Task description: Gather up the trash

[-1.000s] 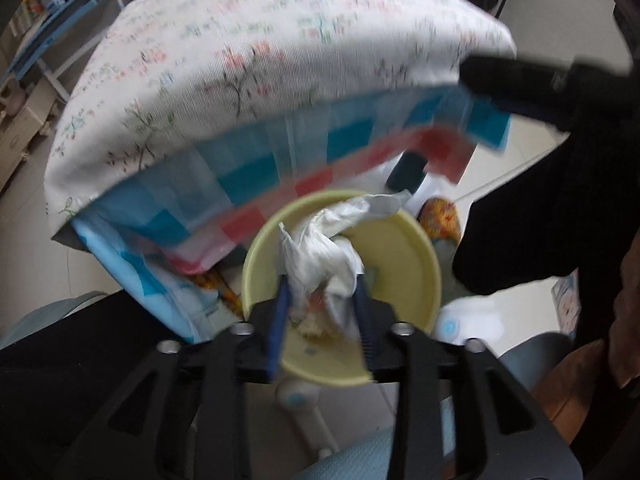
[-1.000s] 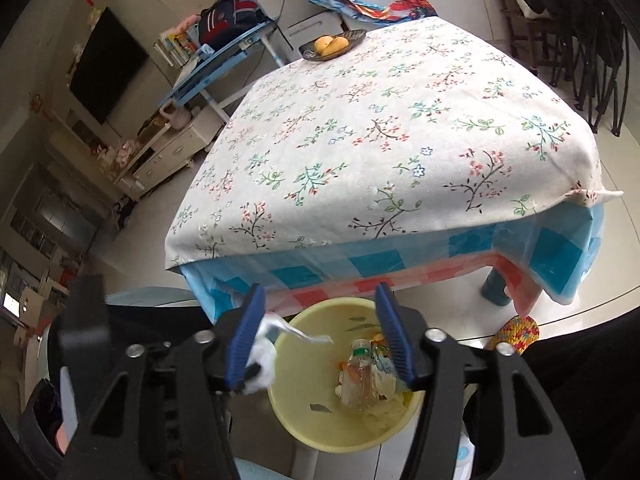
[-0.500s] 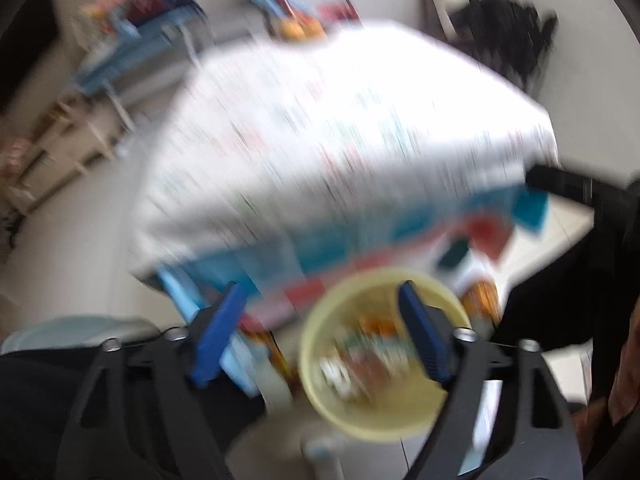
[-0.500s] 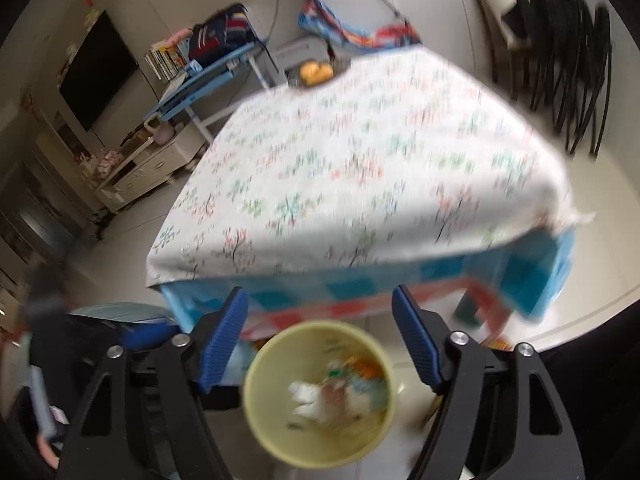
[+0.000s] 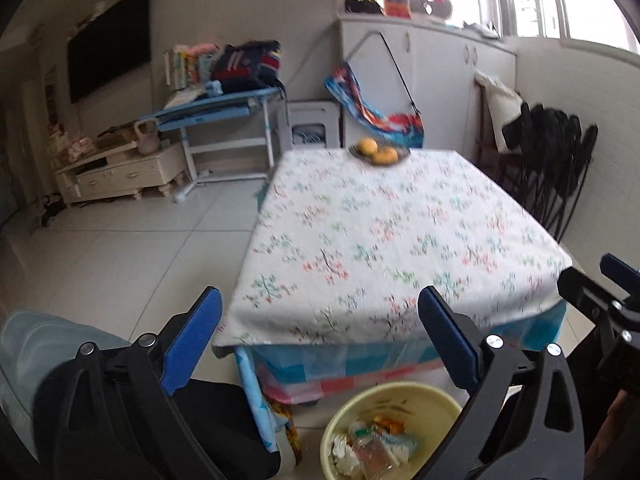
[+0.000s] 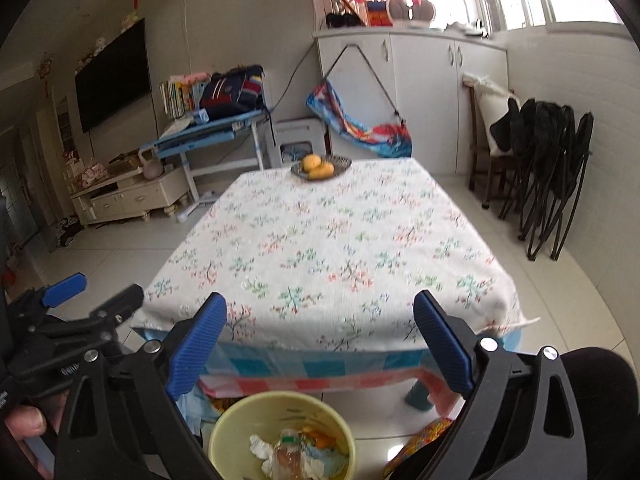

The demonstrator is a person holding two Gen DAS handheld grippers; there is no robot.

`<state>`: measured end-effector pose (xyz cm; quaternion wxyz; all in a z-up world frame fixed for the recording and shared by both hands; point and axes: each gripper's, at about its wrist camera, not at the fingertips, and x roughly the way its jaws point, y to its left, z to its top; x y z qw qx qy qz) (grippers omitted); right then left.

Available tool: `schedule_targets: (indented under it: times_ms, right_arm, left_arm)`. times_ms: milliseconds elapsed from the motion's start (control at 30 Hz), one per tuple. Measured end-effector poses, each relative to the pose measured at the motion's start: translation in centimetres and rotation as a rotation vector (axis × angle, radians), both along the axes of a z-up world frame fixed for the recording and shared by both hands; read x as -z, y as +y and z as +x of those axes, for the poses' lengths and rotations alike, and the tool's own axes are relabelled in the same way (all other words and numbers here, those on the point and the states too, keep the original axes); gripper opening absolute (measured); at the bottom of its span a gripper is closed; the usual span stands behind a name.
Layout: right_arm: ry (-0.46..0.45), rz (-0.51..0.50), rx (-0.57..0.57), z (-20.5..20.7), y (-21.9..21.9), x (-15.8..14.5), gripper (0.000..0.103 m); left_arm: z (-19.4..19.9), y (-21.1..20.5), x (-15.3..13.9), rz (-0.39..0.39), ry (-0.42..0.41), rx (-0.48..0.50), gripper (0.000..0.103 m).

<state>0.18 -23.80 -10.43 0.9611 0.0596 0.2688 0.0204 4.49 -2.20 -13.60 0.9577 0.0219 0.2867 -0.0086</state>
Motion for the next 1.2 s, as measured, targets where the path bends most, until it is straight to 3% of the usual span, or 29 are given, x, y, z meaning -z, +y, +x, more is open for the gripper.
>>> schedule_targets:
  times_ms: [233,767,1000,1200]
  right_arm:
    - [-0.059,-0.035,0.005,-1.0,0.6,-1.7,0.093]
    - [-0.144,-0.072,0.018,-3.9,0.7,-4.2,0.095]
    - [-0.123,-0.044,0.031,-3.2,0.2,-3.2,0.095]
    - [-0.115,-0.046,0.033,-3.1,0.3,-3.0,0.095]
  left_arm:
    - [-1.3,0.1,-2.1,-0.023,-0.041,0.016,0.096]
    - [-5.4,-0.2,-5.1,0.029,-0.142,0.013,0.096]
    - [-4.6,1.0,-4.7,-0.007,-0.101,-0.031,0.096]
    - [-4.4,0.8,-4.5,-0.001,-0.117,-0.04,0.096]
